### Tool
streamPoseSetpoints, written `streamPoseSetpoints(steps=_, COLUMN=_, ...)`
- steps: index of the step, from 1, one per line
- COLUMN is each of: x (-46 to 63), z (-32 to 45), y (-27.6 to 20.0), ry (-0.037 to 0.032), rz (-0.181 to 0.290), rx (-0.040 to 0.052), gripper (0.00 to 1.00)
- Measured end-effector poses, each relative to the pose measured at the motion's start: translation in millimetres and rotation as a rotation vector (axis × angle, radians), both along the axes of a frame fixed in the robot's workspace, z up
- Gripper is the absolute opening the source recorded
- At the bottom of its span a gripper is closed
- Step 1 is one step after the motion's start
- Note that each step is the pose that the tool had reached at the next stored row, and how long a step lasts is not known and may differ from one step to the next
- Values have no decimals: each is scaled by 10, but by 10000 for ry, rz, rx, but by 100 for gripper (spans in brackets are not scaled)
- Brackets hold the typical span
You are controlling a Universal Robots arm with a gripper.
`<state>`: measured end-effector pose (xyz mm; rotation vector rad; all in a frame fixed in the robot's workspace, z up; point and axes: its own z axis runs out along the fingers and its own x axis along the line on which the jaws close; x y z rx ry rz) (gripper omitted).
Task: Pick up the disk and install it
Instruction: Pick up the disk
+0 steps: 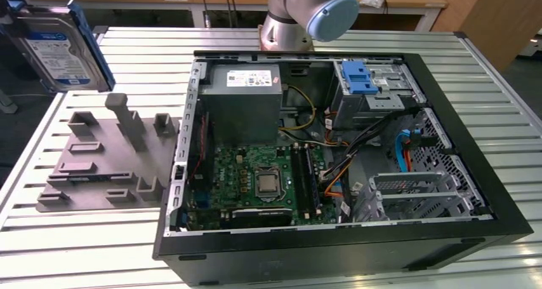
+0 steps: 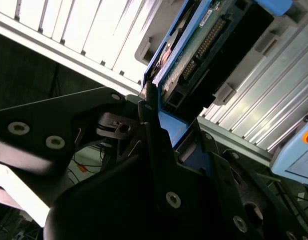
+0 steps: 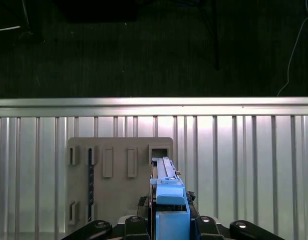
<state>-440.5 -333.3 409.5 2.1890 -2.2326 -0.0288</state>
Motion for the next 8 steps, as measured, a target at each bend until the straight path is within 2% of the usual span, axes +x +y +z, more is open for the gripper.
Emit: streamPoseSetpoints(steps=8, x=0, z=37, y=0, ry=0, rz=0, rx=0, gripper=36)
